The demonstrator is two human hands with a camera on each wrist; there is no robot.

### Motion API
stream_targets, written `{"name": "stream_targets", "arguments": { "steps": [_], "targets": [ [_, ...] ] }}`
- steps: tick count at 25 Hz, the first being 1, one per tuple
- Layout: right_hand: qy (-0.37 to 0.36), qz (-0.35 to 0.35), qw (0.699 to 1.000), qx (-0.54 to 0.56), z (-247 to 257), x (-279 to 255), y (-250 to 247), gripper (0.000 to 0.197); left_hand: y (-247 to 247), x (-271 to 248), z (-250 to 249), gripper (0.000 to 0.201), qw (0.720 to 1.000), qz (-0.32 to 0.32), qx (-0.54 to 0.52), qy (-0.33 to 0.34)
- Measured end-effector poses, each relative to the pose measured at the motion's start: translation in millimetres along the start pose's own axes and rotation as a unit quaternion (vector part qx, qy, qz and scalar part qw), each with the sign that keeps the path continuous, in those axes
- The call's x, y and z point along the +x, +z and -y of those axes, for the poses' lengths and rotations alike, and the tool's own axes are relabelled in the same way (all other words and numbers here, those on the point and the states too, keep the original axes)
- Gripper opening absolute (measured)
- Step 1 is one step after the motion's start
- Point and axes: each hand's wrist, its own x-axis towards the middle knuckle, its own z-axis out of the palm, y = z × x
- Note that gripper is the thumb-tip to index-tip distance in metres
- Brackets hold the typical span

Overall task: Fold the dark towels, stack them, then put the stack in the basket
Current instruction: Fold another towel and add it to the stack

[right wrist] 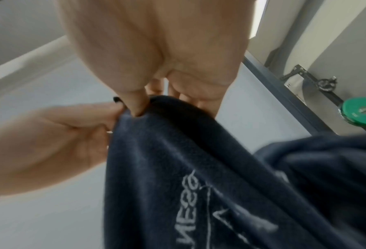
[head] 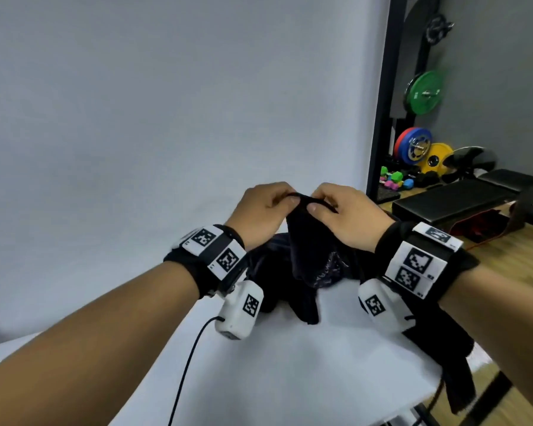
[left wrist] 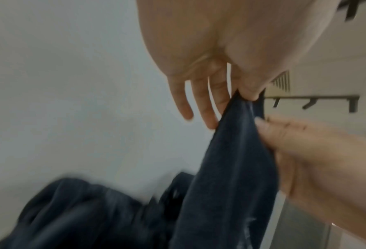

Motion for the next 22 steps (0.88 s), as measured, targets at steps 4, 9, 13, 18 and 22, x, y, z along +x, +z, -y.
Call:
{"name": "stream_targets", "arguments": {
  "steps": [4, 9, 13, 18, 22],
  "targets": [
    [-0.033, 0.008, 0.999, 0.013, 22, 40, -31, 0.010, -75, 18, -44, 0.018, 0.988, -0.088, -0.123, -0.034],
    [-0.110, 0.026, 0.990, 0.078, 70, 75, -30, 0.008, -76, 3, -42, 0.026, 0.997, -0.010, -0.009, -0.071],
    [-0.075, 0.056, 0.984, 0.151, 69, 70, -10, 0.010, -75, -5, -24, 0.005, 0.987, -0.130, -0.058, -0.071],
    [-0.022, 0.103, 0.994, 0.017, 26, 53, -2, 0.021, -120, -11, -18, 0.022, 0.972, -0.224, -0.050, -0.049],
    [0.023, 0.074, 0.997, -0.022, 7, 67, -27, 0.033, -185, -14, -21, 0.030, 0.935, -0.347, -0.065, -0.028]
  ]
}}
